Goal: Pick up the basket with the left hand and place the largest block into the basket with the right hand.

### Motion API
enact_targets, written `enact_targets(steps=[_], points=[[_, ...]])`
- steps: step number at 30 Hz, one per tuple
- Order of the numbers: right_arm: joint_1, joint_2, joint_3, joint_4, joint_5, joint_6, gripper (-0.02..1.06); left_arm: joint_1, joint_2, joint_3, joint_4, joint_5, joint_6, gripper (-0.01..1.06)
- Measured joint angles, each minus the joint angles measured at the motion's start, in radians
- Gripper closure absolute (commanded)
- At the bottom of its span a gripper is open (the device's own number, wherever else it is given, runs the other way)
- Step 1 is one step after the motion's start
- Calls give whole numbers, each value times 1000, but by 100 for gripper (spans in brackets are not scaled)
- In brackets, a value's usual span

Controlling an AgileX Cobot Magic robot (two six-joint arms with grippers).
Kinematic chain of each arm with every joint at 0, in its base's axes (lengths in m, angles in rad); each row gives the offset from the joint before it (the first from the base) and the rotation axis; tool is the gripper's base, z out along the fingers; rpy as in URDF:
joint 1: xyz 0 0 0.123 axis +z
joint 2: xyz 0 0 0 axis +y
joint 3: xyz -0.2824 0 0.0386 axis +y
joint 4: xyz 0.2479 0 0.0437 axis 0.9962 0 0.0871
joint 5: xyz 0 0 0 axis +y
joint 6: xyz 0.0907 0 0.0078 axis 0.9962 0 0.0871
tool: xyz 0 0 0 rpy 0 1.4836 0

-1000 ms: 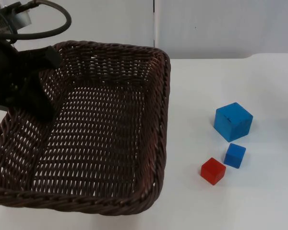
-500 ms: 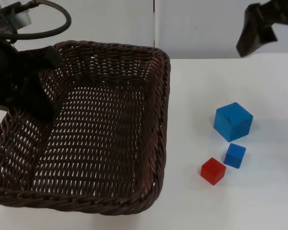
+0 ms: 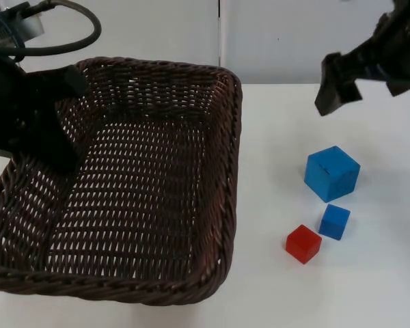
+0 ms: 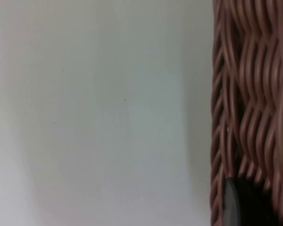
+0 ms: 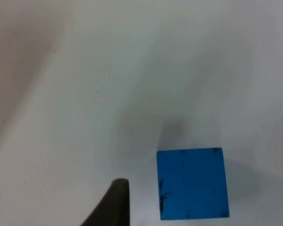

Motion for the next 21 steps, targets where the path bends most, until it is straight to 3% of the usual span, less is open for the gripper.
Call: enact_targets(steps=[21], points=[[0, 255, 0, 2, -172, -7, 0, 0, 0, 0, 0, -11, 0, 105]])
